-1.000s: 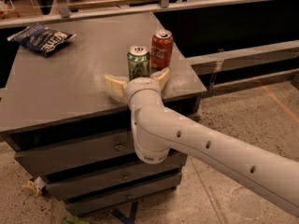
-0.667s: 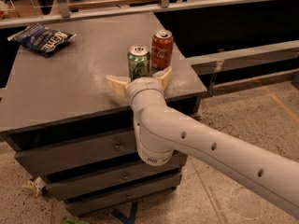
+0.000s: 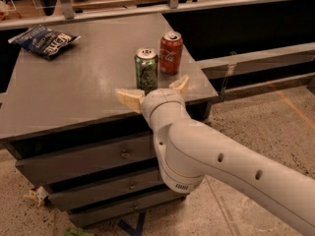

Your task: Move green can near coke can

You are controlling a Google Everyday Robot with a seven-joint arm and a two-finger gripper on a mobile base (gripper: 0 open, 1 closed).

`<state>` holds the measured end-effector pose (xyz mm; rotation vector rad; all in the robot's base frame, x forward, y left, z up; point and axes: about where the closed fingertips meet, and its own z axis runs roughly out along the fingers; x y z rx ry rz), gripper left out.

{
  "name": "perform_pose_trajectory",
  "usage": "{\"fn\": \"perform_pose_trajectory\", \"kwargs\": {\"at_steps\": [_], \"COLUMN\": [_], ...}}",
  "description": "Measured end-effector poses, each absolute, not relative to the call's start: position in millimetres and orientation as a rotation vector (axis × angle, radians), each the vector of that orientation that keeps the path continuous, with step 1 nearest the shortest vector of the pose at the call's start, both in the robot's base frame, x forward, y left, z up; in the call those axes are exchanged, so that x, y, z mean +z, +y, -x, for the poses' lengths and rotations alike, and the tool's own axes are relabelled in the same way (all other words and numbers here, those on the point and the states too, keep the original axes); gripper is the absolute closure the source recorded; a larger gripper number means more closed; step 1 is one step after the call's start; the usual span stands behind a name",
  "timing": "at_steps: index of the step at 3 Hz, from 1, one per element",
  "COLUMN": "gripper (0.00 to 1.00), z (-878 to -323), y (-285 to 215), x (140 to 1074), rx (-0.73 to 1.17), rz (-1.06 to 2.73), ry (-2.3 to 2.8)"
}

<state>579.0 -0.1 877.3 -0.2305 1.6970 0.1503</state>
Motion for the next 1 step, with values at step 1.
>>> {"fn": "perform_pose_trajectory", "kwargs": {"at_steps": [1], "gripper": [0.0], "z": [-579.0], "y": [-0.1], "x": [877.3], "rx": [0.15], "rz": [0.231], "ry": [1.697]}}
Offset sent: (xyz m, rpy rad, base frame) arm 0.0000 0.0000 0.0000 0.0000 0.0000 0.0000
